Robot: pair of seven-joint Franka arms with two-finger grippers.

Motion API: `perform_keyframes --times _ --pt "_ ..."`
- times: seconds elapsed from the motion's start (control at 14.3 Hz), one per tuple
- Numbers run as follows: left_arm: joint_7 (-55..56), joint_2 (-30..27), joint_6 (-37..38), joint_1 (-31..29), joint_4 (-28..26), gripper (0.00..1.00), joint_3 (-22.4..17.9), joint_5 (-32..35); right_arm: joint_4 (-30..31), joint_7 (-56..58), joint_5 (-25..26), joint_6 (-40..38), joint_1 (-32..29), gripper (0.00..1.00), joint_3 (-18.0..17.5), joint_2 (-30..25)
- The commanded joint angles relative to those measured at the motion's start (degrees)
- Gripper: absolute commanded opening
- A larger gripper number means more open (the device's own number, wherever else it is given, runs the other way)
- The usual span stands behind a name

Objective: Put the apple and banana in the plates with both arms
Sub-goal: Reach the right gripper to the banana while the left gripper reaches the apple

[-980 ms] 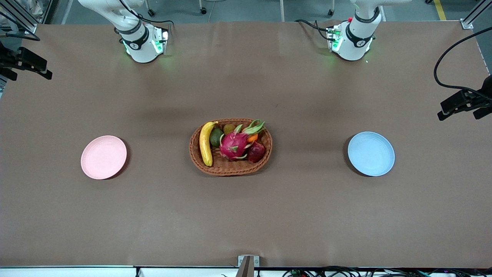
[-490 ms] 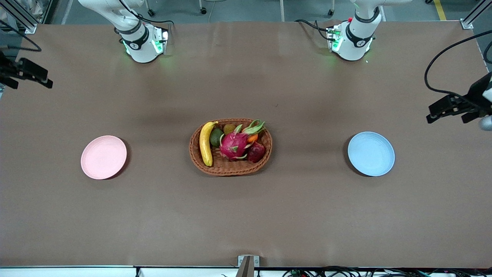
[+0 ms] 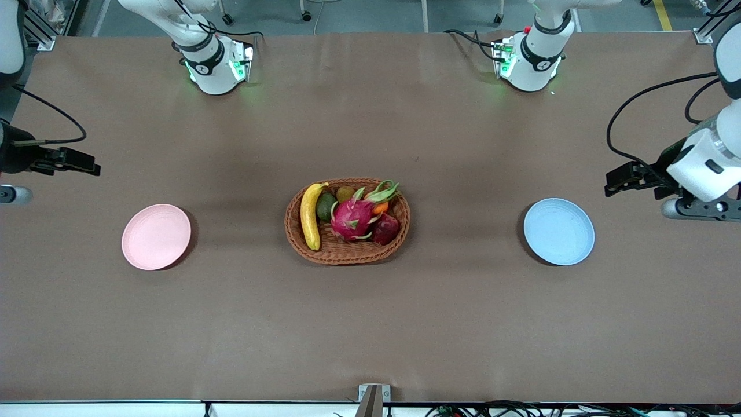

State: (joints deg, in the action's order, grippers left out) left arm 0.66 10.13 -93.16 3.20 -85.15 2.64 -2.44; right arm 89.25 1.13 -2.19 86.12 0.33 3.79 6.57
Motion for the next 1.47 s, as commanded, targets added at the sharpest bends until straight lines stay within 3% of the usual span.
perform_keyframes --times 0.0,0.35,0.63,0.84,1.12,1.4 --pt "4.2 2.2 -0.4 2.5 0.4 1.00 0.0 -5.4 1.5 -14.8 -1.9 2.6 6.8 1.00 -0.4 0.2" --pt "16.2 5.8 -2.3 9.8 0.4 1.00 -0.1 -6.3 5.7 -45.2 -7.1 10.4 20.0 1.00 -0.3 2.8" --pt "28.4 10.3 -6.7 16.7 0.5 1.00 -0.1 -6.3 14.8 -63.5 -7.1 23.6 29.4 1.00 -0.3 3.6" --pt "33.8 13.2 -10.4 20.3 0.4 1.00 -0.1 -6.4 15.3 -74.0 -7.1 30.0 35.0 1.00 -0.3 8.2" --pt "39.3 17.3 -16.5 26.1 0.5 1.00 0.0 -6.9 15.7 -78.8 -6.8 33.2 39.7 0.97 -0.2 12.9" --pt "43.2 21.4 -20.5 29.1 0.5 1.00 0.0 -6.9 20.7 -80.6 -6.8 38.5 41.3 0.97 -0.2 12.9"
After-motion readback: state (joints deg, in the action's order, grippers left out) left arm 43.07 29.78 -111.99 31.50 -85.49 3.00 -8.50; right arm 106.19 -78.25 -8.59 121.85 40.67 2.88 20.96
